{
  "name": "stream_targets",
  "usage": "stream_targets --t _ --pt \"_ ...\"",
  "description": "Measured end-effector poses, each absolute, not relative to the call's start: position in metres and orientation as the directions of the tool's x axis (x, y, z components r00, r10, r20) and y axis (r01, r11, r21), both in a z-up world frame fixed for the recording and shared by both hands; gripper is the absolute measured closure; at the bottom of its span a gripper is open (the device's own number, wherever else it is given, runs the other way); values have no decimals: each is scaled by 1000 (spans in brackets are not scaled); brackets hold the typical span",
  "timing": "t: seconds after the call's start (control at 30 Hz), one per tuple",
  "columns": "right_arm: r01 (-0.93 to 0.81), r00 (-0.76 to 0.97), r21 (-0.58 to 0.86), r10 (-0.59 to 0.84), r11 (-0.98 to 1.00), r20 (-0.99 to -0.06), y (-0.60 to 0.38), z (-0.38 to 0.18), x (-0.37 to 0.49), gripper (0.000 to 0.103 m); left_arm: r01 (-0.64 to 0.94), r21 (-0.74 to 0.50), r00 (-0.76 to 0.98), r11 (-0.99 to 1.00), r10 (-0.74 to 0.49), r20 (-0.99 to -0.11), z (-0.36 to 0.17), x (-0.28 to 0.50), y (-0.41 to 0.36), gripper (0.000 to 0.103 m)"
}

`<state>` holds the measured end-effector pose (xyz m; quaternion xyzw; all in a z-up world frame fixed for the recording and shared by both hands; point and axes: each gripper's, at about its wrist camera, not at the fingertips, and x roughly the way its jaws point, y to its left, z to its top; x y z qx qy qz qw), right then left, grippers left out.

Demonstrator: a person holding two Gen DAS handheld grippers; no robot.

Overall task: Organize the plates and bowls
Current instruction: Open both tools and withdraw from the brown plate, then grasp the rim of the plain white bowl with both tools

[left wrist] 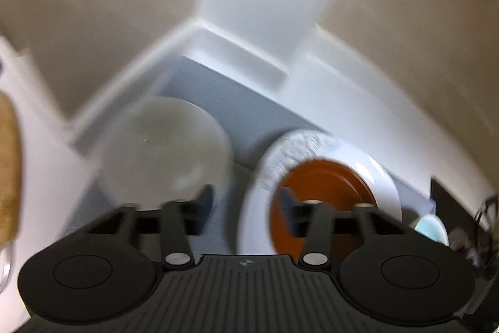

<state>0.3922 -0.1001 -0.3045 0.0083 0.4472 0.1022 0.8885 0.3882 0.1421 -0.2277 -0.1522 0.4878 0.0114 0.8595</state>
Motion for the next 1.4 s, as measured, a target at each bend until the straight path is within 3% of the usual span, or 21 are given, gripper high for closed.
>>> stream_targets --t 0.03,0.13,0.3,0.4,0.47,0.57,0.77,0.93,1.07,1.2,1.4 --pt "-171 599 94 179 981 -780 -99 -298 389 18 -177 -269 543 947 -134 -829 -222 381 156 41" --pt "-140 653 120 182 983 -735 -98 -272 381 16 -214 -310 589 927 -131 -798 -212 364 203 30" --pt "-167 678 186 250 968 -692 -61 -241 383 16 -167 -378 629 911 -197 -752 -227 364 254 30" --pt "-232 643 249 340 940 -686 -27 -242 393 16 -176 -416 603 892 -236 -762 -242 374 271 38" --pt "-268 622 291 396 918 -675 -6 -247 397 16 -173 -440 572 881 -274 -773 -252 384 278 54" --pt "-318 601 274 417 908 -682 26 -259 404 18 -148 -423 519 894 -294 -802 -267 395 281 67" --pt "-319 554 233 380 919 -741 57 -277 420 47 -89 -443 494 892 -346 -797 -280 402 287 75" --pt "-303 504 189 325 934 -800 69 -296 426 47 -95 -451 469 887 -360 -807 -293 413 286 77" --pt "-293 476 254 372 922 -797 70 -306 429 49 -57 -419 473 906 -345 -811 -296 413 282 76" --pt "-280 457 264 370 923 -809 77 -309 428 77 -23 -385 457 923 -333 -825 -296 419 273 84" --pt "-242 391 296 372 924 -842 82 -302 413 82 30 -298 402 954 -285 -871 -291 407 263 86"
